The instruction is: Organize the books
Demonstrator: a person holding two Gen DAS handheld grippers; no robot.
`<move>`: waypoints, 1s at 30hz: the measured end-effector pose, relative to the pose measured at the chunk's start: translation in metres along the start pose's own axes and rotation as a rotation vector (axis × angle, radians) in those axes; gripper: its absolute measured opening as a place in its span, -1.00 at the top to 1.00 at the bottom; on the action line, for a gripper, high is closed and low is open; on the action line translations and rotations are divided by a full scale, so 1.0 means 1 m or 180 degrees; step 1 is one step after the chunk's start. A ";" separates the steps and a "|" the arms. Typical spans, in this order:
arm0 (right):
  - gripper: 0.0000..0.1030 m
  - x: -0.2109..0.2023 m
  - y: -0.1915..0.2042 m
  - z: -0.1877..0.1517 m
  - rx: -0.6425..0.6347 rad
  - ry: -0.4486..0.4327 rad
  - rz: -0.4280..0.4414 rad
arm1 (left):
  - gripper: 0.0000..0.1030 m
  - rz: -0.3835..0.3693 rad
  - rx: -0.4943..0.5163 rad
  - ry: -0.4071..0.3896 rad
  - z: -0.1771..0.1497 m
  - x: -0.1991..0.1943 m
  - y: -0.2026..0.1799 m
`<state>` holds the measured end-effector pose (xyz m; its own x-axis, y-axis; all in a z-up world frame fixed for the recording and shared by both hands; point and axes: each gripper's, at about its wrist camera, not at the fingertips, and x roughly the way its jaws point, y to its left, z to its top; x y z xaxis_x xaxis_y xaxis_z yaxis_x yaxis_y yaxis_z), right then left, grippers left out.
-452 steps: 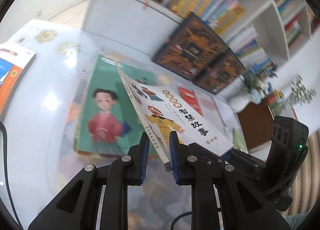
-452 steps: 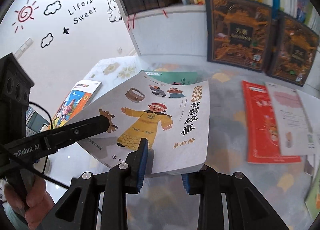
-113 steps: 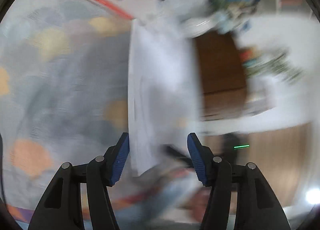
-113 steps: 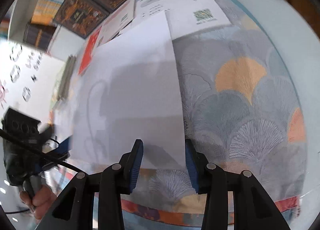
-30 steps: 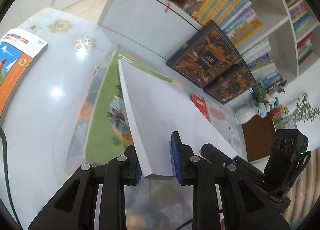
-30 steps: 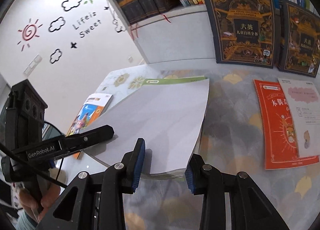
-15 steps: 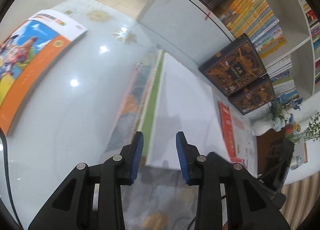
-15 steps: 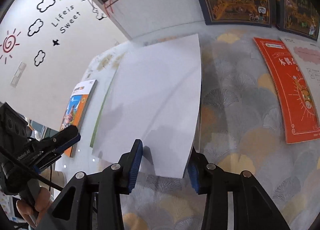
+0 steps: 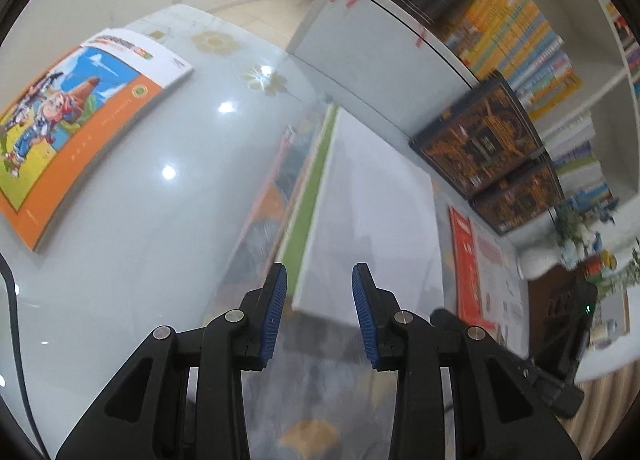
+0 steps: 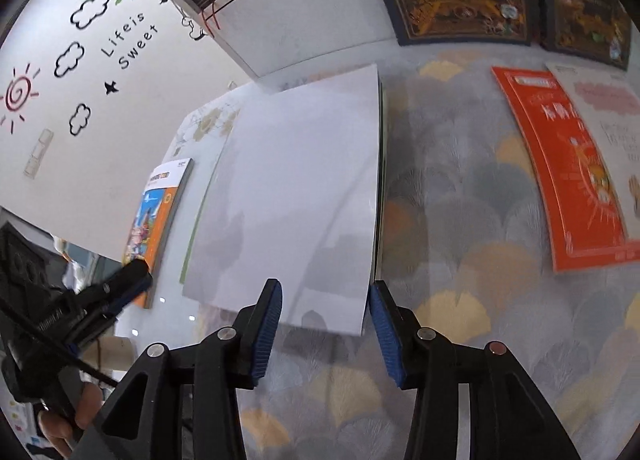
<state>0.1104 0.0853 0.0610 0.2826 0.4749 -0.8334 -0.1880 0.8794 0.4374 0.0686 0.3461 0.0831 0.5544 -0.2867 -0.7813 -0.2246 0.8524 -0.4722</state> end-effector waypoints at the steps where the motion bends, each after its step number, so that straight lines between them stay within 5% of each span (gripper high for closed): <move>1: 0.12 0.004 0.002 0.003 -0.0022 0.0045 -0.0061 | 0.37 0.0103 -0.0014 -0.0031 0.004 0.004 0.000; 8: 0.08 0.019 0.015 0.021 -0.0119 0.0112 -0.0197 | 0.37 0.0139 -0.0149 0.0255 0.015 0.045 0.003; 16: 0.07 -0.002 -0.003 0.010 -0.0203 0.0147 -0.0205 | 0.36 0.0224 0.0040 0.0026 0.007 0.023 -0.007; 20: 0.00 -0.040 -0.042 -0.008 -0.0098 0.0008 -0.0332 | 0.28 0.0008 0.0457 -0.0001 -0.005 0.014 -0.053; 22: -0.08 -0.065 -0.070 -0.011 -0.0012 -0.0133 -0.0462 | 0.03 -0.0084 0.0659 0.0086 -0.016 0.022 -0.086; 25: -0.11 -0.089 -0.118 -0.004 0.0064 -0.0265 -0.0723 | -0.19 -0.0344 0.0912 0.0339 -0.039 0.053 -0.148; 30: -0.11 -0.122 -0.228 0.024 0.0508 -0.0420 -0.0970 | -0.19 -0.0614 0.1212 0.0698 -0.075 0.115 -0.239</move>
<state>0.1413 -0.1723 0.0711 0.4237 0.1813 -0.8875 0.0698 0.9703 0.2316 0.1258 0.0763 0.0755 0.3657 -0.5060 -0.7812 0.1980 0.8624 -0.4659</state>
